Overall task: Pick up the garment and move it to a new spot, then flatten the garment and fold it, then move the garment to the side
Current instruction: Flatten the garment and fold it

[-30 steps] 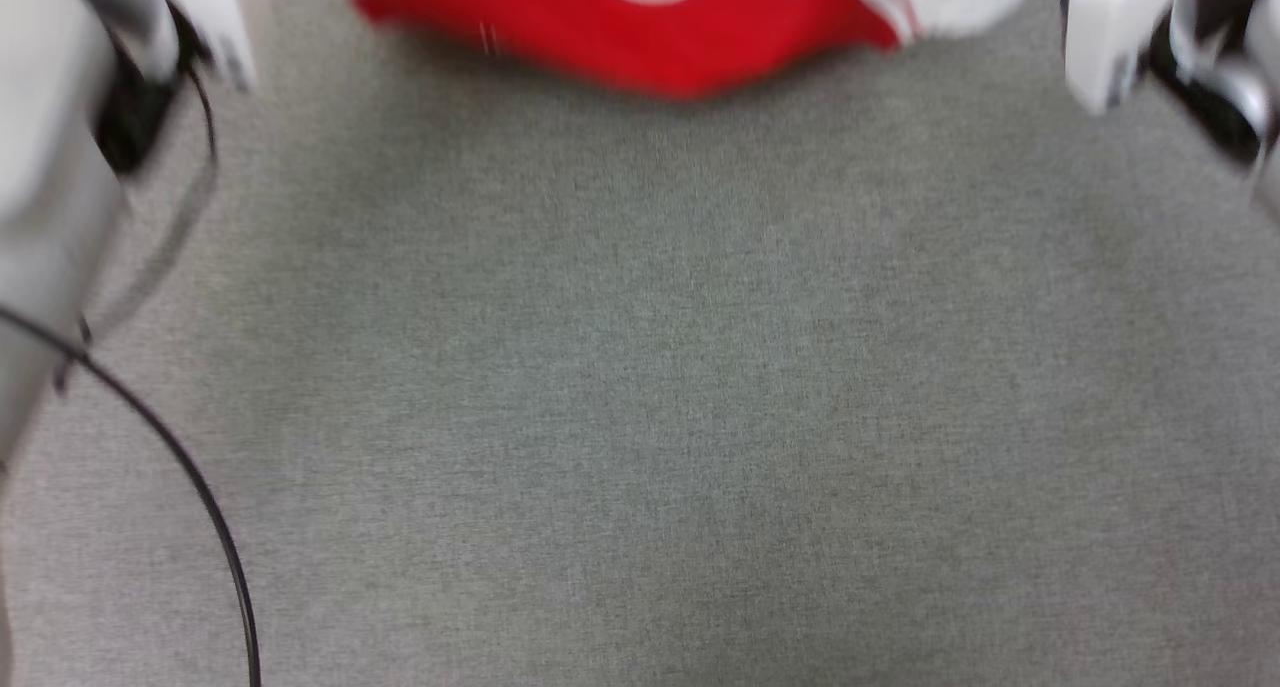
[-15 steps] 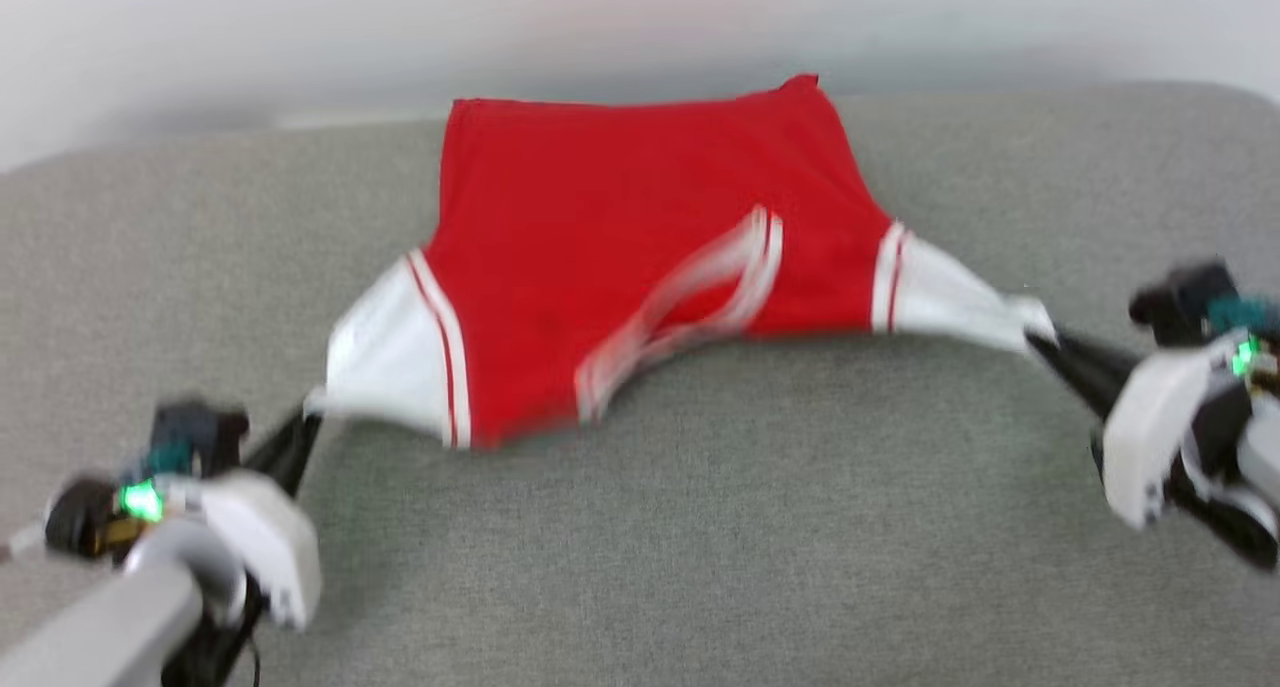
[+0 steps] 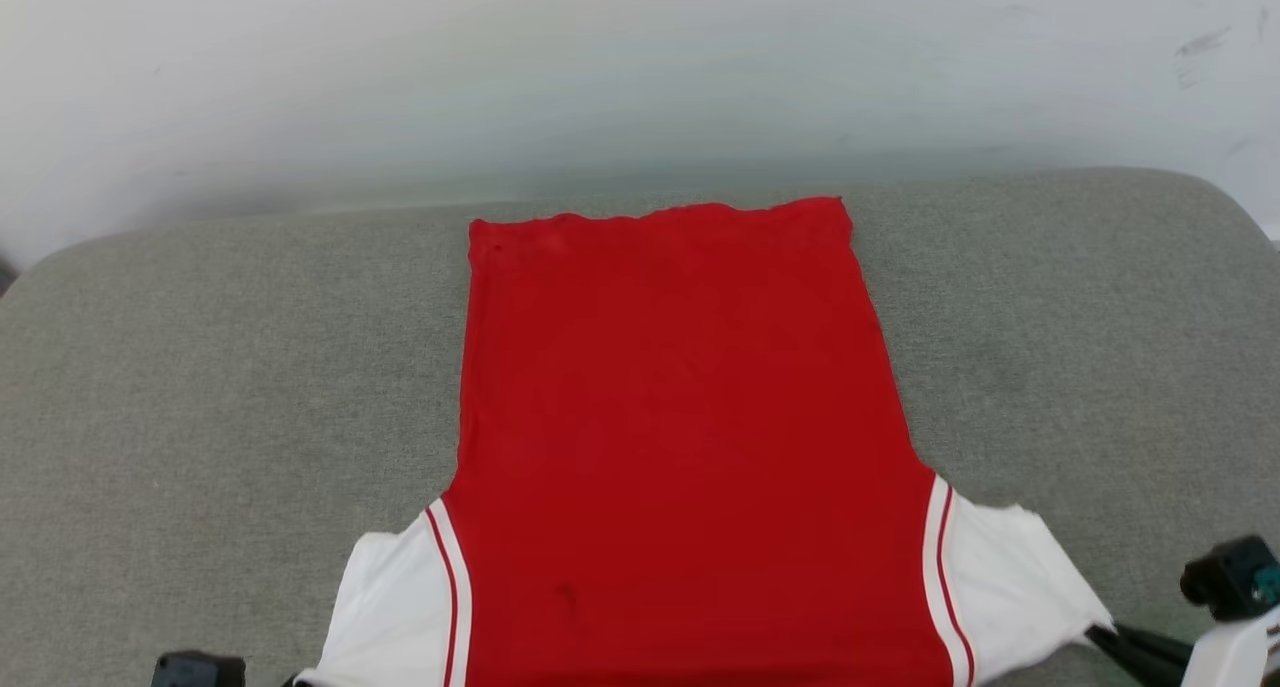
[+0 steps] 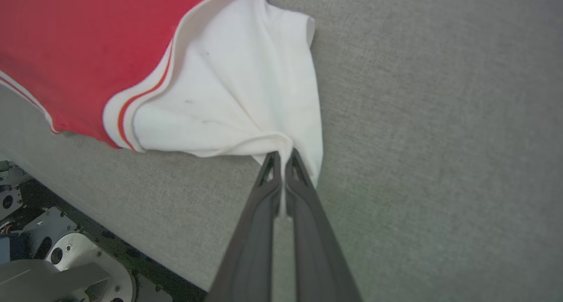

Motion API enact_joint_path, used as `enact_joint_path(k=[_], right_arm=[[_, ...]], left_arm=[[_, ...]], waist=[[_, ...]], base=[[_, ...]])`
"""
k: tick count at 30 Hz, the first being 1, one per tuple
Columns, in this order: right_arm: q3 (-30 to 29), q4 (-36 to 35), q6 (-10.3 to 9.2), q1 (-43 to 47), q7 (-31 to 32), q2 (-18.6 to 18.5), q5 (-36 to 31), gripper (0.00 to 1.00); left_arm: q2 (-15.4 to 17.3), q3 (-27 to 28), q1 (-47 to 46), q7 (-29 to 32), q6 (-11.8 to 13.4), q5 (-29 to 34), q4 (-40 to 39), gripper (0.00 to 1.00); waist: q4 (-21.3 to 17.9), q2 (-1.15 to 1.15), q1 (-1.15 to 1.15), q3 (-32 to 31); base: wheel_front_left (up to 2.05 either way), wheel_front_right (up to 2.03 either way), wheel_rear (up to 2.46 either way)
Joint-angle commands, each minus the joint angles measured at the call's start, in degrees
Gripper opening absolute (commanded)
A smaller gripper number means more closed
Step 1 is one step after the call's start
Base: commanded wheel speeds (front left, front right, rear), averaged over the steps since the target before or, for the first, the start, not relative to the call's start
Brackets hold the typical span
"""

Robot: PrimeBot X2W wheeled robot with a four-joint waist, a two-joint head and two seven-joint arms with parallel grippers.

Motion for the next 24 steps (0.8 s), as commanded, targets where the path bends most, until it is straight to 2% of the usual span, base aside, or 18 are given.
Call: enact_joint_path(k=[1, 7, 8, 9, 10, 15, 20, 22, 24], right_arm=[[-0.06, -0.49, -0.1, 1.62, 0.54, -1.19, -0.67, 0.0], [-2.43, -2.34, -0.1, 6.36, 3.69, -1.06, -0.09, 0.0], [-3.04, -2.22, -0.1, 6.65, 4.21, -0.81, -0.15, 0.06], [-3.69, -2.31, -0.1, 6.6, 4.91, -0.61, -0.3, 0.51], [-4.86, -2.63, -0.1, 5.78, 4.85, -0.47, -0.51, 1.0], [-11.42, -5.52, -0.08, 0.45, 6.39, -2.66, -2.22, 1.0], [-21.62, -9.27, -0.08, -7.75, 7.62, -5.51, -4.61, 1.0], [-25.72, -10.42, -0.08, -11.93, 8.63, -5.71, -6.25, 1.0], [-29.36, -10.93, -0.07, -16.27, 10.92, -4.25, -7.55, 1.0]], left_arm=[[0.93, 0.38, 1.31, -0.45, 0.9, -0.31, -0.52, 0.0], [0.96, 0.01, 4.09, -0.89, 2.85, -0.01, -3.24, 0.0], [0.68, 0.21, 3.69, -0.98, 3.05, 0.25, -3.42, 0.0], [0.42, 0.42, 3.17, -1.05, 3.4, 0.61, -3.69, 0.0], [0.22, 0.8, 2.58, -1.09, 3.7, 1.09, -3.96, 0.0], [-1.21, 1.88, 0.98, -1.49, 4.97, 3.31, -6.04, 0.0], [-2.2, 4.17, -0.53, -1.73, 7.67, 5.9, -9.25, 0.0], [-2.47, 5.02, -1.15, -1.78, 8.83, 7.44, -10.93, 0.0], [-2.88, 5.72, -1.7, -1.83, 9.81, 8.87, -12.62, 0.0]], waist=[[0.0, 0.0, 0.02, 0.0], [0.27, 0.0, 0.02, 1.12], [0.38, 0.0, 0.02, 1.32], [0.49, 0.0, 0.02, 1.56], [0.5, 0.0, 0.02, 1.83], [0.71, 0.0, 0.02, 3.61], [1.82, 0.0, 0.02, 6.77], [2.56, 0.0, 0.02, 8.74], [3.29, 0.0, 0.02, 10.98]], base=[[0.0, 0.0, 0.0], [0.0, 0.0, 0.0], [0.0, 0.0, 0.0], [0.0, 0.0, 0.0], [0.0, 0.0, 0.0], [0.0, 0.0, 0.0], [0.0, 0.0, 0.0], [0.0, 0.0, 0.0], [0.0, 0.0, 0.0]])
